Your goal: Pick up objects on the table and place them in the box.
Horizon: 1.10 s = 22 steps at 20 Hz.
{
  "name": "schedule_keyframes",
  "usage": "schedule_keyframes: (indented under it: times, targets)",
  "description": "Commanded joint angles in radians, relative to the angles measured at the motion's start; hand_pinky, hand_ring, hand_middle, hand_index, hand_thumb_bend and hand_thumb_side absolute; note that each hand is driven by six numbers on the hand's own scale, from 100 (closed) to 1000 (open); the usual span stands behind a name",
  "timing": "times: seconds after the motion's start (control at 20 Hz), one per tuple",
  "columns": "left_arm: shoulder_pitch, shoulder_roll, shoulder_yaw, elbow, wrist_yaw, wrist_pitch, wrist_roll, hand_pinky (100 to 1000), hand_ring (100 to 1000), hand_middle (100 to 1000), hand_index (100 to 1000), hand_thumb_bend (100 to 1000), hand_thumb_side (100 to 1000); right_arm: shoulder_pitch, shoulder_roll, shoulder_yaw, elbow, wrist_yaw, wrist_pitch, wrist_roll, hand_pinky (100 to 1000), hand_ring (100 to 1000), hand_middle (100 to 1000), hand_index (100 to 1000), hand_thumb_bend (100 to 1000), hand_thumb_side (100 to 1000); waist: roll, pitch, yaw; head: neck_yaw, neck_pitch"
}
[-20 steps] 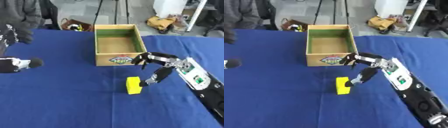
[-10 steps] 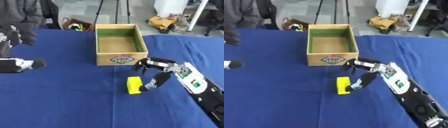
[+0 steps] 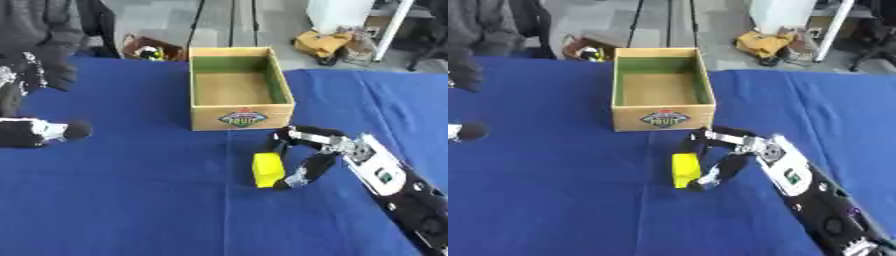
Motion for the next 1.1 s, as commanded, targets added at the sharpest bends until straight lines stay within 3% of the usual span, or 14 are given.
schedule_keyframes:
  times: [0.05, 0.4, 0.65, 0.85, 1.1]
  targets:
    - [-0.018, 0.007, -0.002, -0.011, 0.006, -0.001, -0.005, 671, 698, 663, 844, 1000, 354, -0.011, -0.007, -0.020, 0.010, 0.018, -0.024, -0.028, 590, 770, 659, 713, 625, 410, 0.005, -0.012, -0.002, 0.002, 0.002]
    - [-0.018, 0.006, -0.004, -0.010, 0.007, 0.000, -0.007, 671, 701, 665, 845, 1000, 351, -0.009, 0.004, -0.026, 0.034, 0.047, -0.054, -0.092, 565, 743, 593, 656, 613, 403, 0.006, -0.012, 0.000, 0.001, 0.001]
    - [-0.018, 0.005, -0.005, -0.009, 0.008, 0.001, -0.007, 672, 702, 666, 845, 1000, 351, -0.008, 0.009, -0.031, 0.040, 0.067, -0.066, -0.176, 489, 653, 455, 504, 544, 309, 0.007, -0.013, 0.001, 0.000, 0.002]
    - [-0.017, 0.004, -0.007, -0.008, 0.009, 0.002, -0.008, 672, 703, 666, 846, 1000, 351, -0.008, 0.007, -0.030, 0.046, 0.089, -0.070, -0.243, 477, 638, 440, 491, 537, 302, 0.006, -0.015, 0.002, -0.002, 0.003]
    - [-0.018, 0.004, -0.008, -0.008, 0.009, 0.002, -0.008, 673, 703, 667, 846, 1000, 353, -0.005, 0.010, -0.024, 0.059, 0.127, -0.081, -0.259, 475, 632, 429, 480, 520, 266, 0.006, -0.015, 0.002, -0.003, 0.004]
